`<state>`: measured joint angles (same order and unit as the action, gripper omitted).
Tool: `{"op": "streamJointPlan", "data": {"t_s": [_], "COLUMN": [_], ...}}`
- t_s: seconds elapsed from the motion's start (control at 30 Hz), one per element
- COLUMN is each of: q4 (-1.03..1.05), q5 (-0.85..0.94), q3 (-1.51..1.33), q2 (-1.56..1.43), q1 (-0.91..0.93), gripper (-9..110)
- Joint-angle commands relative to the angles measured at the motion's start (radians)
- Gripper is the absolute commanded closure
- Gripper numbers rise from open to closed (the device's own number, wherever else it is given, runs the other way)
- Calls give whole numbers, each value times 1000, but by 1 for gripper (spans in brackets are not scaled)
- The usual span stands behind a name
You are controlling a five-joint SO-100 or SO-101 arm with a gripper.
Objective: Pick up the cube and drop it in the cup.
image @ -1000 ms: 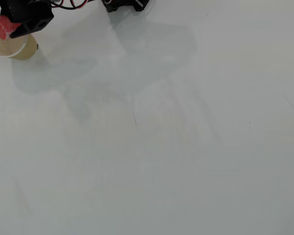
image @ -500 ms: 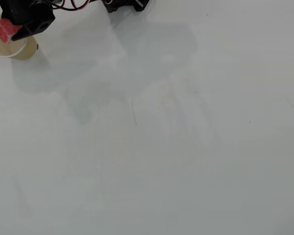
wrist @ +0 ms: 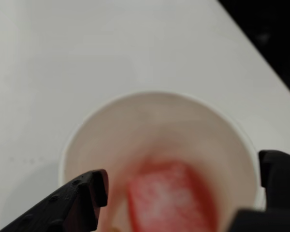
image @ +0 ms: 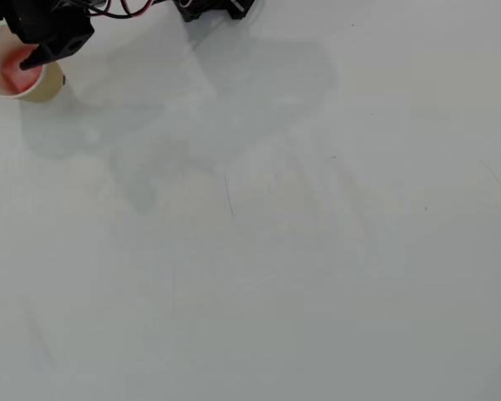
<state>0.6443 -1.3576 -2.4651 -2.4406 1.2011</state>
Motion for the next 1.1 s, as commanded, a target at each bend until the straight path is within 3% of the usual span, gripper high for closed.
{"op": "streamJointPlan", "data": {"t_s": [0.0, 0.57, 0.87, 1.07], "q4": [-14, -12, -137, -206], "q5": [-5, 5, 6, -3], "q3": [137, 132, 130, 114], "q2": [-6, -15, -37, -69], "q1": [-9, -18, -46, -137], "gripper": [73, 72, 98, 102]}}
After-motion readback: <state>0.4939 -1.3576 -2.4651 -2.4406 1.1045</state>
